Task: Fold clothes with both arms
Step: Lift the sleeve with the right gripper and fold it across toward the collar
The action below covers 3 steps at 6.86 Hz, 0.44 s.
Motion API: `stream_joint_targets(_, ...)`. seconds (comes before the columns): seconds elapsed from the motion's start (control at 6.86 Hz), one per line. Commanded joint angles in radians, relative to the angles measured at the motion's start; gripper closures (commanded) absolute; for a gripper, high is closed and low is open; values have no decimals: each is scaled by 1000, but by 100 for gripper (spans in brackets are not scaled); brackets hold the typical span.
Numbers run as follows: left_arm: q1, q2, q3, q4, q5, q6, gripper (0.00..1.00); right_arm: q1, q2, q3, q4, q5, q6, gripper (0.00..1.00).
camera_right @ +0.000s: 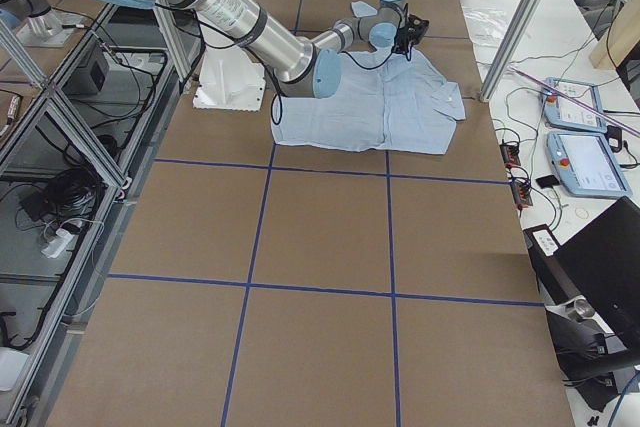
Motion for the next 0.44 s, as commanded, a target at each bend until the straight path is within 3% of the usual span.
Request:
stream_joint_targets(0.0, 46, -1, 9, -2, 5, -57, 0, -42, 41, -42, 1, -69, 9, 0)
stream_joint_targets(0.29, 234, -15, 63, -35, 9, -262, 0, -49, 54, -18, -2, -75, 46, 0)
